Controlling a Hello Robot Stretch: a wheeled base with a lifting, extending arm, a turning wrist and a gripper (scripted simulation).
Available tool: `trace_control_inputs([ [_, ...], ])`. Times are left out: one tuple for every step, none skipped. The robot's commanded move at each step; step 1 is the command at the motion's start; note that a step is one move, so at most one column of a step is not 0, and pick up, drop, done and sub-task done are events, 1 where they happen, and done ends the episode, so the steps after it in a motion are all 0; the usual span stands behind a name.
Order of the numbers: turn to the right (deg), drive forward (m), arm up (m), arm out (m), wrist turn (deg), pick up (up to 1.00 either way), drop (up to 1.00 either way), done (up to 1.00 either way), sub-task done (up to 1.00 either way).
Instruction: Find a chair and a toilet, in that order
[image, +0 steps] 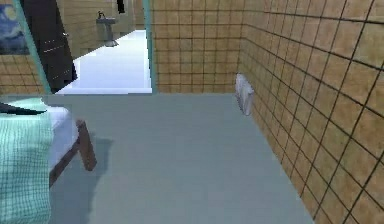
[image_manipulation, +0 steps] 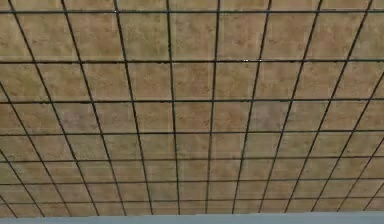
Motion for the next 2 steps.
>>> trace_control_inputs([
  [-6.0, 0.00, 0.00, 0.00, 0.0, 0.00, 0.00, 0.00, 0.00],
  [0.0, 0.20, 0.00, 0.00, 0.0, 0.00, 0.00, 0.00, 0.00],
])
